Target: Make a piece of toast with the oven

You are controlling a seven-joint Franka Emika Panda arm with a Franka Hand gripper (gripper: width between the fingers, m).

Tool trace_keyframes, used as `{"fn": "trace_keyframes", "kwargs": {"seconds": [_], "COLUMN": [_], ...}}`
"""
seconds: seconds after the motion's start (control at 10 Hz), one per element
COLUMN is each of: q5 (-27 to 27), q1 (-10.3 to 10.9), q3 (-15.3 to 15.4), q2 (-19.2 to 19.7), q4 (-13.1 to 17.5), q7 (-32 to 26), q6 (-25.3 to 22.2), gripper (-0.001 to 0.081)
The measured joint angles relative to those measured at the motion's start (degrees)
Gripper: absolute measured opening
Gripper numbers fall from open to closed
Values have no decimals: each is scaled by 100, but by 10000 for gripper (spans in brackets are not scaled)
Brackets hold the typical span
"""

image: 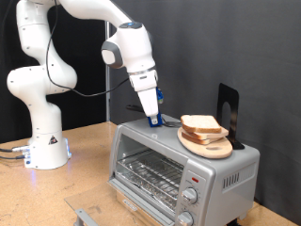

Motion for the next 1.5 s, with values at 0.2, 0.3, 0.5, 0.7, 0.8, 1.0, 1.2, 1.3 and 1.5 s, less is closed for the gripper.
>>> {"fn": "trace_keyframes", "kwargs": {"seconds": [0.2,0.3,0.5,0.7,0.8,1.0,1.2,1.3,1.5], "q5": [1,1,1,0,0,72,332,472,646], "q1": [0,0,-3,-7,-7,-7,1,5,8], "q3": [0,0,0,0,0,-7,-36,-65,-152], "q2": [0,0,0,1,1,-5,-89,-188,-466], "q4": [0,0,0,0,0,10,43,61,137], "q7": [0,2,9,15,35,68,25,-24,-88], "q6": [1,1,1,1,1,-1,-33,-103,-423], "gripper": [441,441,441,441,441,441,441,441,441]}}
